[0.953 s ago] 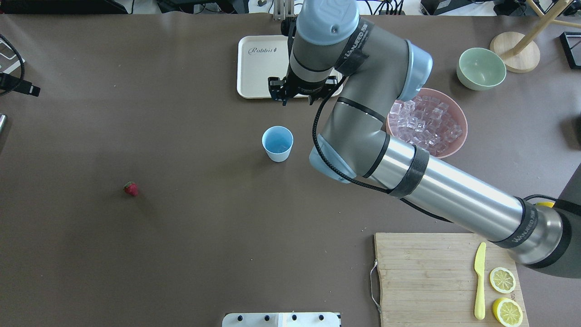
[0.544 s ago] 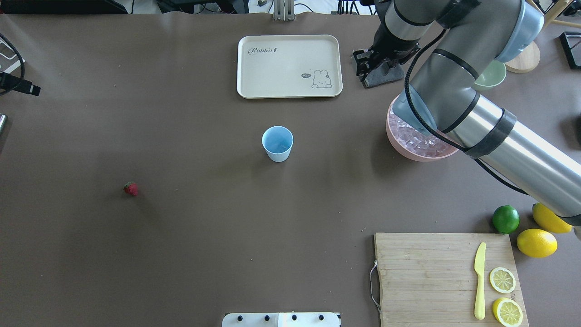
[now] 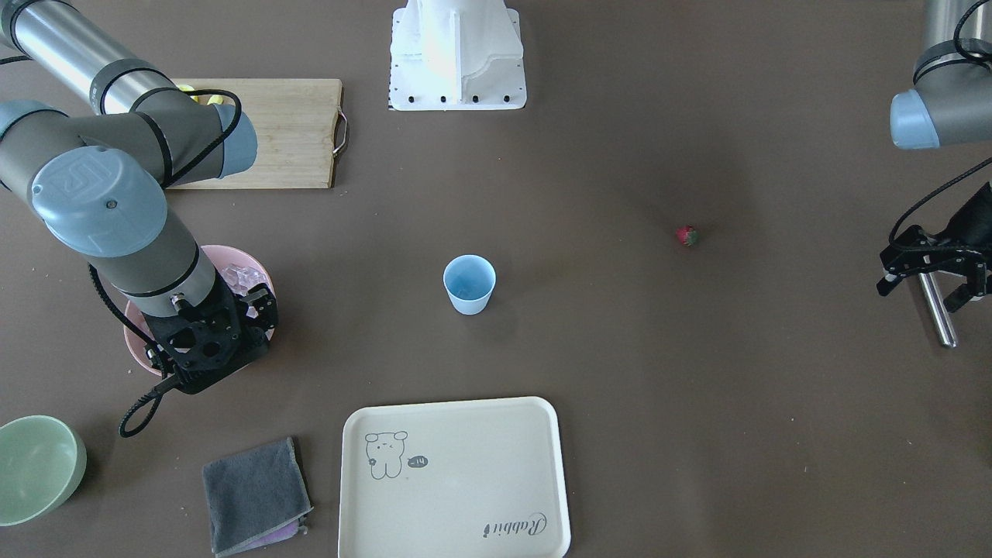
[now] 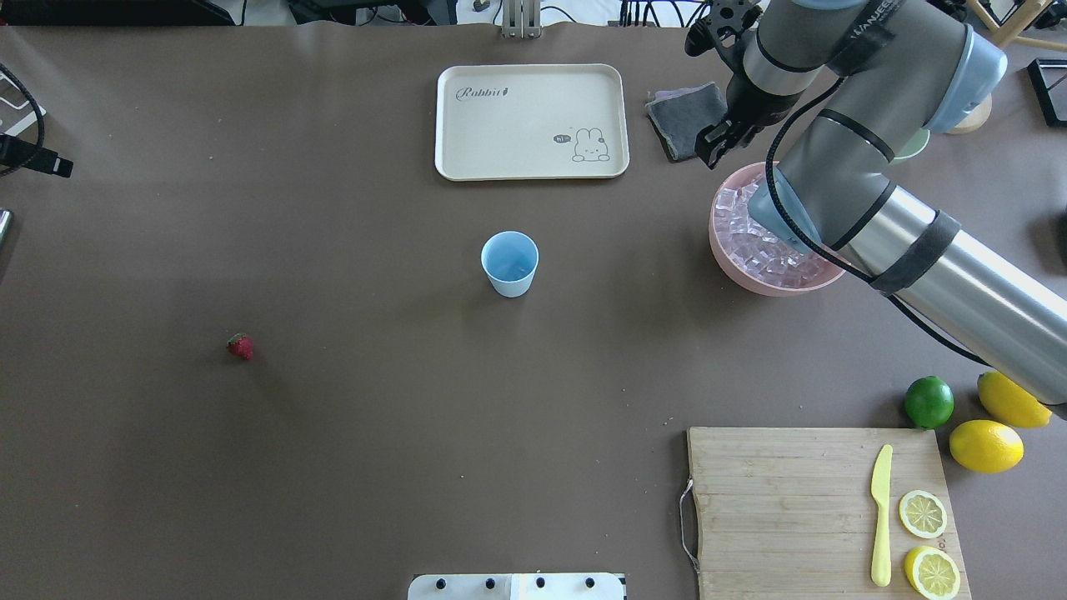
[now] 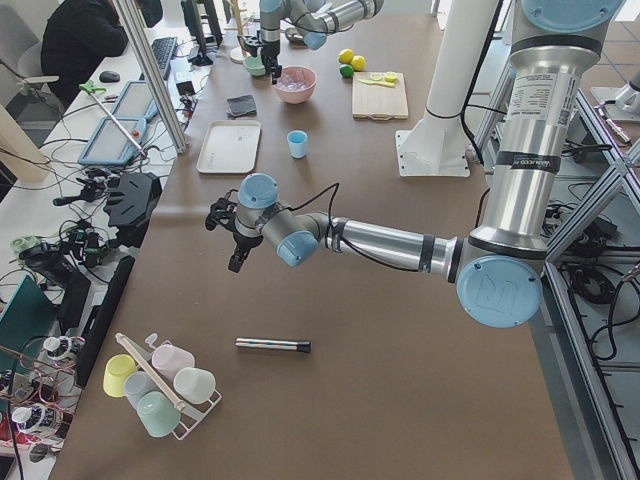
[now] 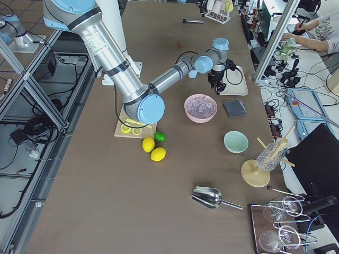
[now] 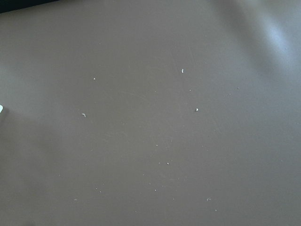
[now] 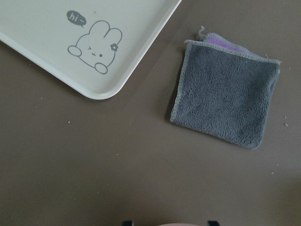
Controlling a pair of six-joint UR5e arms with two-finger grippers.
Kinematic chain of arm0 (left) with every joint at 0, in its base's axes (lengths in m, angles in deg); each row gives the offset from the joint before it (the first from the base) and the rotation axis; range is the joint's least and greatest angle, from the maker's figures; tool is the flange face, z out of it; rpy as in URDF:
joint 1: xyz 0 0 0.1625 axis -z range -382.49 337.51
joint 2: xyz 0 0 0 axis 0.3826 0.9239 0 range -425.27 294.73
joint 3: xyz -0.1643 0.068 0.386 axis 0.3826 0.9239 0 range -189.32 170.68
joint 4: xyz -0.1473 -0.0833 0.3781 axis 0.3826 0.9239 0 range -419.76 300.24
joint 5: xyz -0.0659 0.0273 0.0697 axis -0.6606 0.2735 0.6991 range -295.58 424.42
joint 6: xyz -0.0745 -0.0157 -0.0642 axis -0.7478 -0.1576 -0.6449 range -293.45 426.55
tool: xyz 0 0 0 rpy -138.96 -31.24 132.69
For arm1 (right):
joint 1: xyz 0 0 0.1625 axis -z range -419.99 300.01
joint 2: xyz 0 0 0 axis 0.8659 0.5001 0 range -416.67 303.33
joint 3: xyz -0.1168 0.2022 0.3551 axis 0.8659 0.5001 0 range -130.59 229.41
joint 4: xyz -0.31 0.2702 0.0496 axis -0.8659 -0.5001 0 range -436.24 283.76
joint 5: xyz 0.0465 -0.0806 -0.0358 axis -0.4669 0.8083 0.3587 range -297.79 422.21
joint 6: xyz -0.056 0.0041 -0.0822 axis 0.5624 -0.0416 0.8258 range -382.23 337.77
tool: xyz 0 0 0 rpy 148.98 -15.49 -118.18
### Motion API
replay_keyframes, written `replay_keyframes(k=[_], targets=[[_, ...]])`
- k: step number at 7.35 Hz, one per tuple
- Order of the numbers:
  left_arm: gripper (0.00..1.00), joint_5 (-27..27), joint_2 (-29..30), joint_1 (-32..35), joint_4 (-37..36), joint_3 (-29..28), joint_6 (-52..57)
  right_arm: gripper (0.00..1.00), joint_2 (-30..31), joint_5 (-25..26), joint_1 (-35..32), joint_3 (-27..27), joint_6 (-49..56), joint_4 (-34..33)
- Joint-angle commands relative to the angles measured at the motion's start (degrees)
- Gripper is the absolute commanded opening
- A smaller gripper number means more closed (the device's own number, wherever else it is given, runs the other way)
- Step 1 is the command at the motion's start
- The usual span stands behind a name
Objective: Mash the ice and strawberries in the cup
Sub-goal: 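Return the right gripper to the pink bowl and grasp another ice cube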
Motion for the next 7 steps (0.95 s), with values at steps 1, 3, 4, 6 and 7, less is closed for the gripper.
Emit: replay_keyframes(k=[1, 3, 4, 6, 7], targets=[[0.98, 0.03, -0.06, 0.00, 0.00, 0.04, 0.08, 0.61, 5.07, -0.81, 0.49, -0.81, 0.64, 6.59], [0.98, -0.06, -0.06, 0.00, 0.09, 0.22, -0.01, 0.61, 5.97, -0.47, 0.84, -3.54, 0.20, 5.90], [0.98, 0.03, -0.06, 0.00, 0.00, 0.05, 0.08, 0.61, 5.97, -0.29, 1.45, -4.24, -0.15, 5.90], [0.98, 0.03, -0.06, 0.00, 0.09, 0.04, 0.08, 0.61, 7.02, 0.06, 2.16, -4.86, -0.15, 6.17], [0.98, 0.03, -0.06, 0.00, 0.17, 0.13, 0.08, 0.61, 7.46, 0.06, 2.24, -5.04, -0.15, 6.17]])
